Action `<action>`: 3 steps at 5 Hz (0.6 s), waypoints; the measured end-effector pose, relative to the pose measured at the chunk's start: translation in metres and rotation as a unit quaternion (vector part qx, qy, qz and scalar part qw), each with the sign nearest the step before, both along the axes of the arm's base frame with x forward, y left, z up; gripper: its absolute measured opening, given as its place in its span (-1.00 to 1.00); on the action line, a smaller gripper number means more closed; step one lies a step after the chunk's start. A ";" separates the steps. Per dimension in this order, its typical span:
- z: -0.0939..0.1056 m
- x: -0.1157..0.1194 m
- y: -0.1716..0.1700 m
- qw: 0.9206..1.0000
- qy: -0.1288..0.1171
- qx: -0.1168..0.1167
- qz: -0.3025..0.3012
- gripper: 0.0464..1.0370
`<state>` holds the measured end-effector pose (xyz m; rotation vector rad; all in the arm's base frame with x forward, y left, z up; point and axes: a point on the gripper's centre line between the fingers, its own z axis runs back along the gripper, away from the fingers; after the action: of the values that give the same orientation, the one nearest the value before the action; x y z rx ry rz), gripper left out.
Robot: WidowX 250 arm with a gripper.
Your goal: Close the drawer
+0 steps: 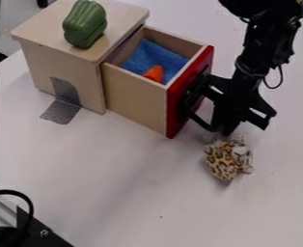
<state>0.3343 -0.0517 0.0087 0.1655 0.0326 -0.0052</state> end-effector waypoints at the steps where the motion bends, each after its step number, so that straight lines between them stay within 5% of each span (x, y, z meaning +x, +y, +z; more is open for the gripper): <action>1: 0.001 0.002 0.007 1.000 0.006 -0.012 0.015 -0.84; 3: 0.009 0.012 0.012 0.999 -0.006 -0.026 0.035 -0.84</action>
<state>0.3463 -0.0398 0.0175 0.1133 0.0271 0.0640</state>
